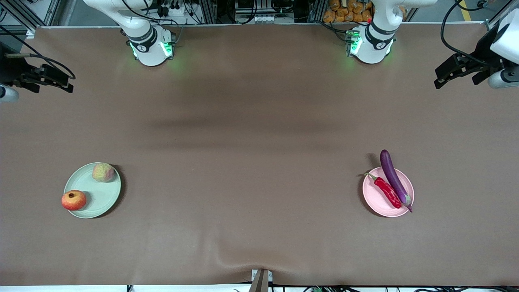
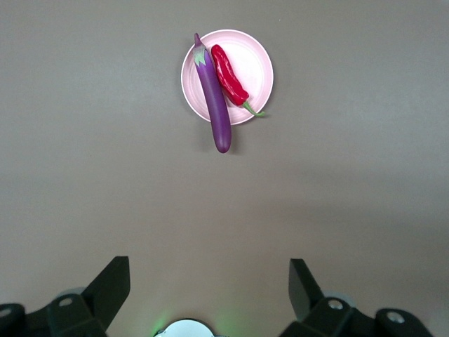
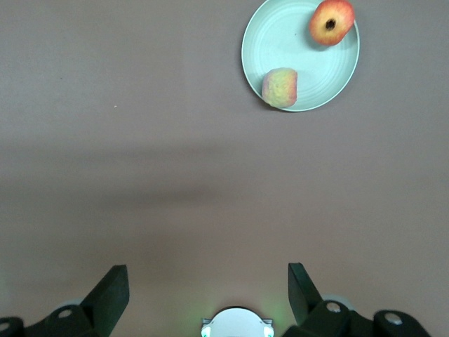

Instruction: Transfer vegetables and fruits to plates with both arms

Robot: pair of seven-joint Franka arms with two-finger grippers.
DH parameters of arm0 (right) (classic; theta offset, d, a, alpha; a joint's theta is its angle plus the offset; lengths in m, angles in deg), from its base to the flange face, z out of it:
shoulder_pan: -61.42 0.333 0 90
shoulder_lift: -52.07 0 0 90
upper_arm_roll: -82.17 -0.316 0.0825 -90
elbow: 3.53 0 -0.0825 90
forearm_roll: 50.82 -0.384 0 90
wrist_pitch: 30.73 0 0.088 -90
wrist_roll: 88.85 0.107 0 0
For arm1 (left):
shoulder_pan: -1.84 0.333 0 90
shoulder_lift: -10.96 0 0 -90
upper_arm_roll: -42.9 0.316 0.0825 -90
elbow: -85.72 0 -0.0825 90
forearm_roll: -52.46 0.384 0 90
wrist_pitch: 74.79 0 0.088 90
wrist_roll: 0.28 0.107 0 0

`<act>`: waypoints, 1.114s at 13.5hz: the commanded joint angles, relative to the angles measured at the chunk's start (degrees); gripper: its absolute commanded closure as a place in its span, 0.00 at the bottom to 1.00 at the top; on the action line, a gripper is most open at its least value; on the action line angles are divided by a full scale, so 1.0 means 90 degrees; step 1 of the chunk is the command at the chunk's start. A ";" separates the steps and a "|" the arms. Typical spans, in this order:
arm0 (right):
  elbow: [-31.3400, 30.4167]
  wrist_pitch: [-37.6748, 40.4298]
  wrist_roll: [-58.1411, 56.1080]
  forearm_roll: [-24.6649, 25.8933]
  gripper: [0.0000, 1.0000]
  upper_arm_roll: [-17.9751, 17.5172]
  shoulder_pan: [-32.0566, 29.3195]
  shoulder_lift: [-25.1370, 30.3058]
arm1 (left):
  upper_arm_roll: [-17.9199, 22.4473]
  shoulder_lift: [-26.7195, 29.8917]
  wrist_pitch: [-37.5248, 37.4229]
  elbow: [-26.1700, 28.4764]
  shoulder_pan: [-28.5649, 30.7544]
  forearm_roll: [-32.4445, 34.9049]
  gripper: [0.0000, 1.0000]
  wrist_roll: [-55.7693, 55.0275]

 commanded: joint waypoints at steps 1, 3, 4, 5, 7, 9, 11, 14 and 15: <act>0.0267 0.0186 -0.0089 0.0103 0.00 0.0018 0.0021 -0.0014 | -0.0020 0.0140 -0.0266 -0.0078 -0.0030 -0.0081 0.00 -0.0114; 0.0268 0.0196 -0.0069 0.0103 0.00 0.0008 0.0001 -0.0023 | -0.0089 0.0169 -0.0305 -0.0126 0.0009 -0.0061 0.00 -0.0114; 0.0277 0.0187 -0.0059 0.0103 0.00 0.0008 0.0011 -0.0053 | -0.0089 0.0169 -0.0344 -0.0155 0.0009 -0.0061 0.00 -0.0114; 0.0277 0.0187 -0.0050 0.0103 0.00 -0.0002 0.0011 -0.0072 | -0.0079 0.0169 -0.0345 -0.0156 0.0009 -0.0042 0.00 -0.0105; 0.0277 0.0187 0.0018 0.0103 0.00 -0.0002 0.0021 -0.0082 | -0.0060 0.0160 -0.0345 -0.0175 0.0028 -0.0032 0.00 -0.0027; 0.0258 0.0100 0.0145 0.0103 0.00 -0.0012 0.0021 -0.0082 | -0.0040 0.0140 -0.0393 -0.0321 0.0038 -0.0022 0.00 -0.0007; 0.0277 0.0079 0.0165 -0.0003 0.00 -0.0002 -0.0057 -0.0150 | -0.0021 0.0111 -0.0423 -0.0331 0.0038 -0.0012 0.00 -0.0017; 0.0297 0.0070 0.0340 -0.0024 0.00 -0.0012 0.0011 -0.0160 | -0.0001 0.0082 -0.0432 -0.0341 0.0038 0.0036 0.00 -0.0017; 0.0297 0.0031 0.0370 -0.0034 0.00 -0.0012 0.0011 -0.0189 | -0.0001 0.0082 -0.0432 -0.0341 0.0038 0.0037 0.00 -0.0017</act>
